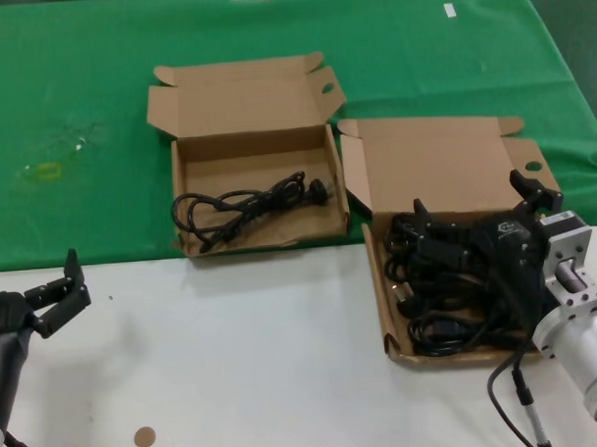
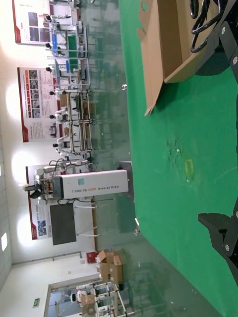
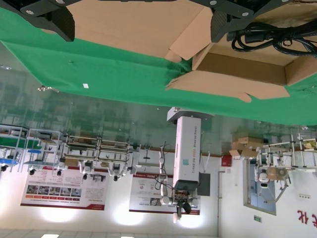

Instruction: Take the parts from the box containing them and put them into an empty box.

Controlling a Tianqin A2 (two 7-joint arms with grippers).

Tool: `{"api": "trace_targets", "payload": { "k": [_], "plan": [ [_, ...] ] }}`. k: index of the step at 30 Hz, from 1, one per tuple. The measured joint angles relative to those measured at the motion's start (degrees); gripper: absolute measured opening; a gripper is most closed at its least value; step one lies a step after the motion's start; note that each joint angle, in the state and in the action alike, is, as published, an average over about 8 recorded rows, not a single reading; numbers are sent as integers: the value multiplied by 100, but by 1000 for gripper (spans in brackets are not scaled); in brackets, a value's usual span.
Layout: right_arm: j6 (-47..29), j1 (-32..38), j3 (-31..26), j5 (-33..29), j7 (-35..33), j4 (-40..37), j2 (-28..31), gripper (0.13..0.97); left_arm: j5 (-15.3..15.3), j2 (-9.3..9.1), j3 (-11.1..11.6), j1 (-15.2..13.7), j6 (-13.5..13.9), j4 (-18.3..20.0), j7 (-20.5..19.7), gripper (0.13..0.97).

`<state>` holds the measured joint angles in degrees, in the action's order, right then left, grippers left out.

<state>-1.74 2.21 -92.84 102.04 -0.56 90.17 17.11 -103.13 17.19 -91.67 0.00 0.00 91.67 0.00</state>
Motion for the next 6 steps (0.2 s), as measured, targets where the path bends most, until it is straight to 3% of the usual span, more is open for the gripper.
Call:
{"api": "trace_targets", "payload": {
  "k": [6],
  "plan": [
    [0,0,0,0,0,0,0,966,0,0,0,0,0,0,0,966]
  ]
}}
